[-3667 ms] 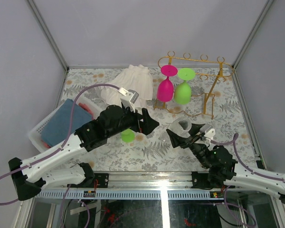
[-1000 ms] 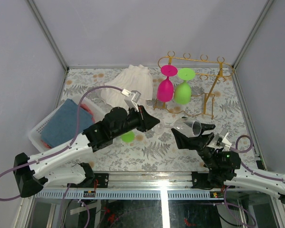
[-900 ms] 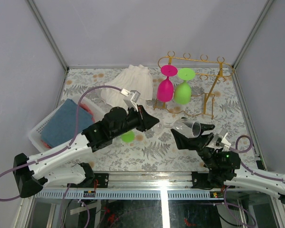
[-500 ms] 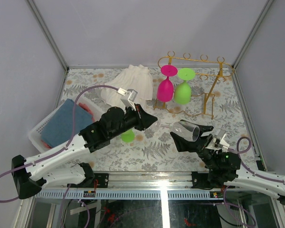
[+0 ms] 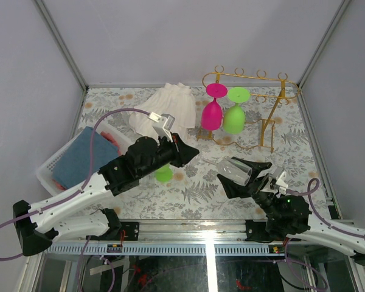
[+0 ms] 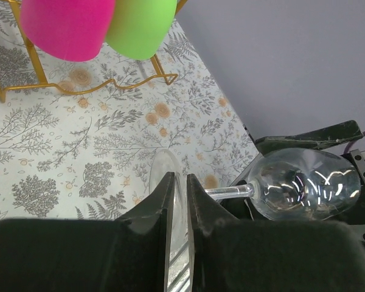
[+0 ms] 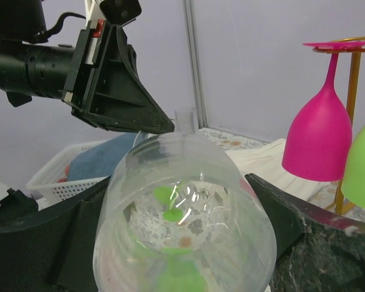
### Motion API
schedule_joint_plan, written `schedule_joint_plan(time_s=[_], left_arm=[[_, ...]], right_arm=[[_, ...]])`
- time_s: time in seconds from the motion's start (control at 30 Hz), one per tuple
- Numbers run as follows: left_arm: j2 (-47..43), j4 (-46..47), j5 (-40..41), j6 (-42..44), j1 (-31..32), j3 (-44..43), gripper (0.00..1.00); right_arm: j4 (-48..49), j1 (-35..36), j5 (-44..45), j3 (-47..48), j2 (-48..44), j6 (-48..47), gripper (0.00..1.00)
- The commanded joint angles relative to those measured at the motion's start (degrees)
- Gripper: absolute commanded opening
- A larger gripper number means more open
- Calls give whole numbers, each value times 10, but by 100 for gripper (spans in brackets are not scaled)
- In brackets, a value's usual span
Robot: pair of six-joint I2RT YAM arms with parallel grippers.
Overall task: Place the wine glass upside down on the wine glass rack
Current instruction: Turn the wine glass upside down at the wine rack.
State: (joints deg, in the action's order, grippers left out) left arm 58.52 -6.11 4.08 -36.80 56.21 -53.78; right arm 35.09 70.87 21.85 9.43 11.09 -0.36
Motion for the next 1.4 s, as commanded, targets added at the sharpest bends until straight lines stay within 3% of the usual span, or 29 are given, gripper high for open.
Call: schedule_joint_plan(time_s=[0.0,0.5,0.73,1.13,1.37], left_arm=[[-16,10,13,22,-3,-32,0],[-24,-14,21,50,-28,-39,0],[-20,-35,35,85,-37,-55,0],[-2,-94,125,233,-42,-119,0],[9,-96,118,305,-40,-136,0]], right_arm=[[-45,-2,23,20,-26,4,87],[-143,-2,30,27,-88,17,89],[-241,-2,23,60,-106,24,90],[-493,-2,34,229,-62,79,89],[-650,-2,87,395,58,176,84]])
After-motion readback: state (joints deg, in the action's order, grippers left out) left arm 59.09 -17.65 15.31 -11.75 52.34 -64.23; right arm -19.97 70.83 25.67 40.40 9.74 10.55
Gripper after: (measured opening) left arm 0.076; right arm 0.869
